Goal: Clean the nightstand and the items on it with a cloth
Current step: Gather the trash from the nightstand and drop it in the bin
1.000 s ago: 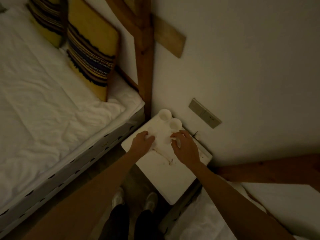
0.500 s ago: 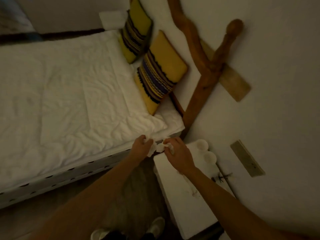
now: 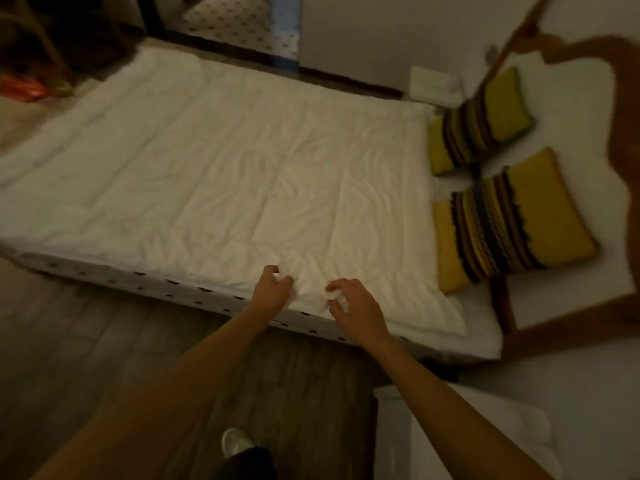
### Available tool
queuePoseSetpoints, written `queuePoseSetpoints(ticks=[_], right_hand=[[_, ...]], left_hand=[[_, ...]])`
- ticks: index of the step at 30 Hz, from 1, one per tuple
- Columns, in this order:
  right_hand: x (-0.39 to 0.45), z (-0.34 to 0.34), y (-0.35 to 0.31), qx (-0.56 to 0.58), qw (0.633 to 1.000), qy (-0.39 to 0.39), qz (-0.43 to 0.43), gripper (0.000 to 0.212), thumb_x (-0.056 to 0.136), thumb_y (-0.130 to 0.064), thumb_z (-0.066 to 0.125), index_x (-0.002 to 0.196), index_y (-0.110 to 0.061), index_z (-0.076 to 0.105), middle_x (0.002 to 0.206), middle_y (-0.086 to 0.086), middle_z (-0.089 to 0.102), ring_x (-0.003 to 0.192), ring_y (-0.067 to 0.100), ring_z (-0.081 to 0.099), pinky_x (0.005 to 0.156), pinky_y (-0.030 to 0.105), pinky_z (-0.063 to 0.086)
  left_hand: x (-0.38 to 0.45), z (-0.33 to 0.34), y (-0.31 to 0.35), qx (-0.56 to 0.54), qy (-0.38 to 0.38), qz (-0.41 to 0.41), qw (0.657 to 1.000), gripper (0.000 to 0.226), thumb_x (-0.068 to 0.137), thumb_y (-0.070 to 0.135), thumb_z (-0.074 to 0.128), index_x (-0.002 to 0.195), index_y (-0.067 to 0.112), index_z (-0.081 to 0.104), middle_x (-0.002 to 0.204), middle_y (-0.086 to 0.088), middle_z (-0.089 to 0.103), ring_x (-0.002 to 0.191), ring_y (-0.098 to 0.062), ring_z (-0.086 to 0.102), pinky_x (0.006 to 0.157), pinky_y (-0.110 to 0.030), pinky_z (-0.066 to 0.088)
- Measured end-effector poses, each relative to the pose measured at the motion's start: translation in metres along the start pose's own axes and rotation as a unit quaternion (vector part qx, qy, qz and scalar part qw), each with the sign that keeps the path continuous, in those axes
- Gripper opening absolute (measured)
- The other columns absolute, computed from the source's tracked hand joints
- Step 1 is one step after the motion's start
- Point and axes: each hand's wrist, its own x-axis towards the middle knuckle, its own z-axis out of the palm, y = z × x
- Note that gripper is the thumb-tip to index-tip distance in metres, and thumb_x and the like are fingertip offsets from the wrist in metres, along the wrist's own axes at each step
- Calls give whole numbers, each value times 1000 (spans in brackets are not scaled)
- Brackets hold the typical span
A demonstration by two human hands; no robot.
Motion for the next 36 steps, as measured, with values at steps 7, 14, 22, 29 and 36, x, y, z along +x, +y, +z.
queuePoseSetpoints(ticks=[7, 14, 22, 29, 36], right_hand=[[87, 89, -125, -5, 993, -75, -87, 30, 91, -19, 64, 118, -32, 65, 126, -10, 61, 106, 11, 62, 86, 23, 49], [150, 196, -253, -31, 964, -171, -202, 31, 91, -21, 62, 118, -35, 64, 126, -10, 61, 108, 10, 63, 86, 21, 49], [219, 329, -391, -25, 927, -254, -275, 33, 90, -24, 59, 121, -36, 63, 122, -9, 62, 102, 9, 62, 72, 1, 34], [312, 451, -505, -24, 896, -310, -317, 33, 90, -24, 62, 122, -34, 63, 123, -8, 63, 106, 10, 62, 77, 2, 36], [376, 539, -621, -26, 869, -340, -358, 31, 91, -25, 63, 120, -35, 63, 123, -8, 62, 108, 12, 61, 85, 20, 43]], left_hand=[[34, -177, -21, -16, 102, -37, 994, 34, 99, 28, 56, 125, 7, 49, 115, -11, 54, 104, -32, 58, 94, -46, 53], [35, -330, -48, -90, 202, -59, 973, 36, 98, 24, 54, 130, 7, 51, 124, -14, 59, 107, -30, 61, 89, -42, 55], [55, -492, -76, -127, 304, -76, 941, 21, 98, 24, 55, 118, 17, 52, 114, -10, 60, 96, -25, 62, 82, -40, 56], [118, -642, -96, -155, 361, -118, 912, 33, 99, 23, 52, 129, 10, 50, 120, -15, 58, 105, -33, 63, 80, -44, 58], [164, -762, -113, -185, 388, -134, 893, 29, 98, 27, 52, 124, 14, 49, 113, -12, 60, 95, -29, 67, 62, -31, 56]])
